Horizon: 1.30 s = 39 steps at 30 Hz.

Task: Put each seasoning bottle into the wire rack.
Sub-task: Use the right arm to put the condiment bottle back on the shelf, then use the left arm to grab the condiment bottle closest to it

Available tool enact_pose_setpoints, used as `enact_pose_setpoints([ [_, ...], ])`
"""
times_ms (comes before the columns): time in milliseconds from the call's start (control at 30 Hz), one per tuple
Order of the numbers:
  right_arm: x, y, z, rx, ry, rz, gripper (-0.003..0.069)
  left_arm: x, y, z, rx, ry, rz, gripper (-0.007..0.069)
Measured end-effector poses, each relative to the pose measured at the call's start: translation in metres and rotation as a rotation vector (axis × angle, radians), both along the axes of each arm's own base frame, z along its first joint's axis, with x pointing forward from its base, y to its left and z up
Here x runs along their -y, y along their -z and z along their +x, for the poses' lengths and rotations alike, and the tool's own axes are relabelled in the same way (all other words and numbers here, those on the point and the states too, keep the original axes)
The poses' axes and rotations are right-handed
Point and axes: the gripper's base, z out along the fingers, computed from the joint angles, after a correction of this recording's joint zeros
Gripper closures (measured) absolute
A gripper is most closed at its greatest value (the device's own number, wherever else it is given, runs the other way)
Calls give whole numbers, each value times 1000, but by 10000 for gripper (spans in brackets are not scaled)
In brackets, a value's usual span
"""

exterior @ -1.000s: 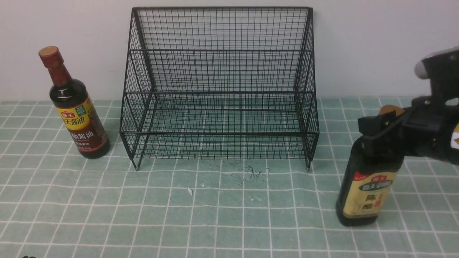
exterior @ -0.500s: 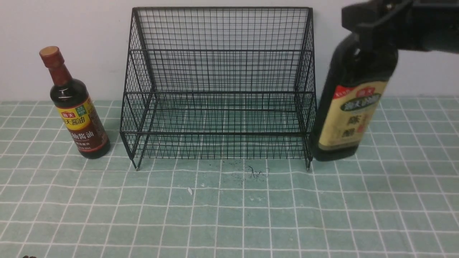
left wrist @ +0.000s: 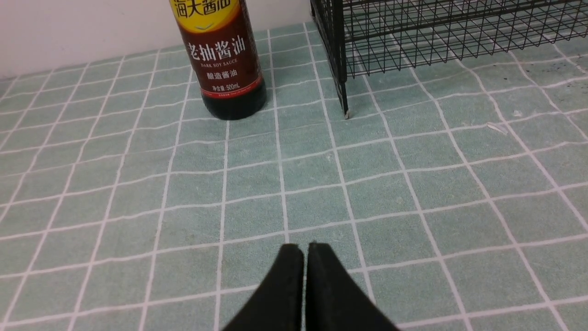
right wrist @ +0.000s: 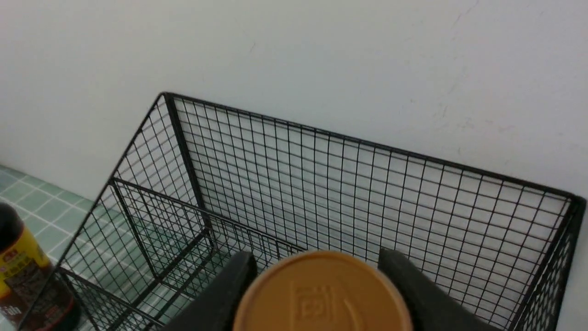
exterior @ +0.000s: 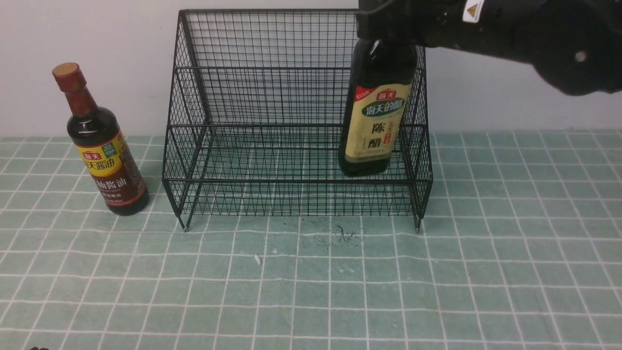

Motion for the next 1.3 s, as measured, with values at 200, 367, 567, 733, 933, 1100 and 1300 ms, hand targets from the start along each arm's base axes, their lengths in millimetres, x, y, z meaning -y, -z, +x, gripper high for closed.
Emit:
enact_pose_setpoints([
  [200, -2, 18, 11, -53, 11, -34, 345, 0, 0, 0, 0, 0, 0, 631],
  [367, 2, 29, 9, -158, 35, -99, 345, 0, 0, 0, 0, 0, 0, 631],
  [567, 6, 38, 7, -257, 56, -161, 345, 0, 0, 0, 0, 0, 0, 631],
  [733, 6, 38, 6, -274, 59, -157, 335, 0, 0, 0, 0, 0, 0, 631],
  [933, 10, 23, -2, -258, 60, -126, 167, 0, 0, 0, 0, 0, 0, 631],
  [1100, 27, -23, -33, -186, 65, -76, 101, 0, 0, 0, 0, 0, 0, 631],
  [1300, 71, -93, -110, -78, 86, -17, 167, 0, 0, 0, 0, 0, 0, 631],
])
